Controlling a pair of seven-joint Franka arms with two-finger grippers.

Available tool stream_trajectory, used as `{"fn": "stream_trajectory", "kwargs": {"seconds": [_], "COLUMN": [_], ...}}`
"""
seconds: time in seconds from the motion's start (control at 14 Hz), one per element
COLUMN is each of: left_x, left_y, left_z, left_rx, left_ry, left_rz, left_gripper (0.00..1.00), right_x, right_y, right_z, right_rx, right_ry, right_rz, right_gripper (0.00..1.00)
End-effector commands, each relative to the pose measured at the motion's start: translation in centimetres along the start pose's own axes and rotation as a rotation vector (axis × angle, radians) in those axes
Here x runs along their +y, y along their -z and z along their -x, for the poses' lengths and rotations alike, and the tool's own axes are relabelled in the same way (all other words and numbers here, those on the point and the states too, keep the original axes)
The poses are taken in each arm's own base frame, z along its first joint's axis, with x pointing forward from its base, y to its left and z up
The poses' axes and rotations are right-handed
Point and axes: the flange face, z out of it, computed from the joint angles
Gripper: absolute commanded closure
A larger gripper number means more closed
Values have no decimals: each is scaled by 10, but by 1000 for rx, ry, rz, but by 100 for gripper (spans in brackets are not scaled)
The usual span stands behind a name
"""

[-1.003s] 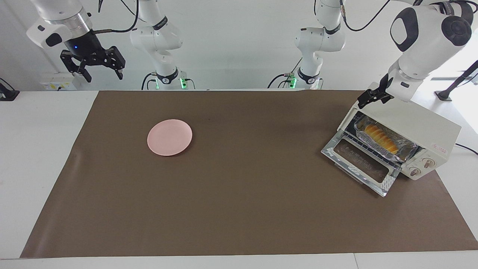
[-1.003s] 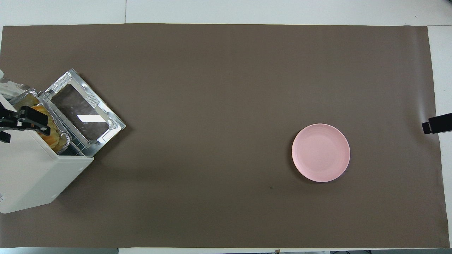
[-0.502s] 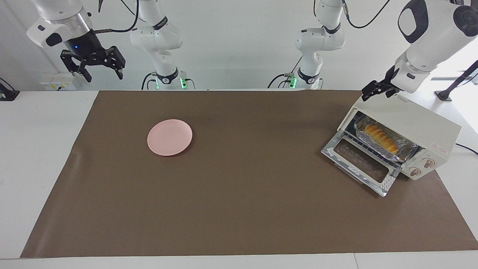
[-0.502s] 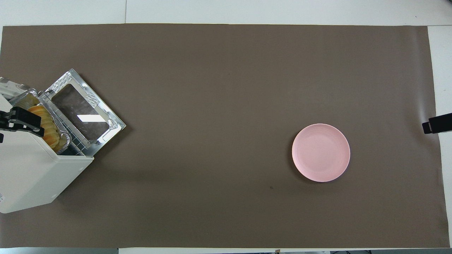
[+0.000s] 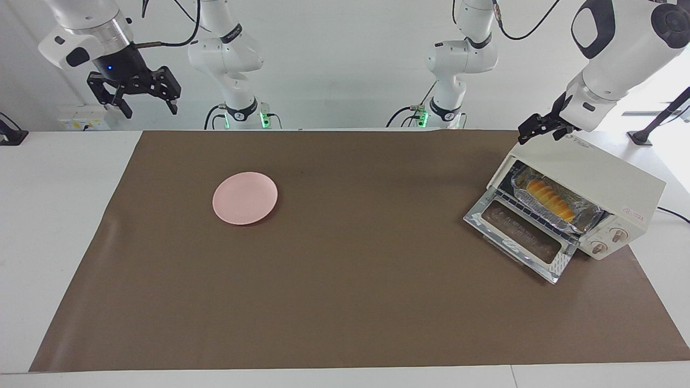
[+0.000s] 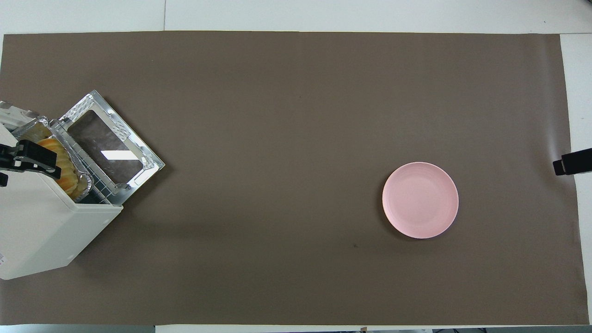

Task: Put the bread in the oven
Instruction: 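Push the tray deeper into the oven and open the left gripper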

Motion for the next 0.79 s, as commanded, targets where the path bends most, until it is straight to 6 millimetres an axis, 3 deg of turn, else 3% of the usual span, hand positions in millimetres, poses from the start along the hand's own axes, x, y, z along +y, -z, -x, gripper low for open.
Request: {"fn": "stream_trajectory", "kwargs": {"seconds": [0.0, 0.07, 0.36, 0.72], "left_x": [-1, 1, 51, 56], "left_y": [8, 5, -4, 3], "left_z": [5, 4, 10, 6], "left_rx": [-3, 0, 11, 50], "left_ry": [-10, -19, -134, -138], "left_rz": [15, 6, -49, -38], "left_gripper": [0, 0, 0, 0], "right_x": [-1, -1, -1, -1], "right_y": [-1, -1, -1, -1], "right_z": [8, 8, 8, 8], "right_rx": [-2, -2, -2, -3], "right_ry": [-13, -13, -13, -14], "right_rz": [3, 3, 3, 4], "right_gripper": [0, 0, 0, 0]}}
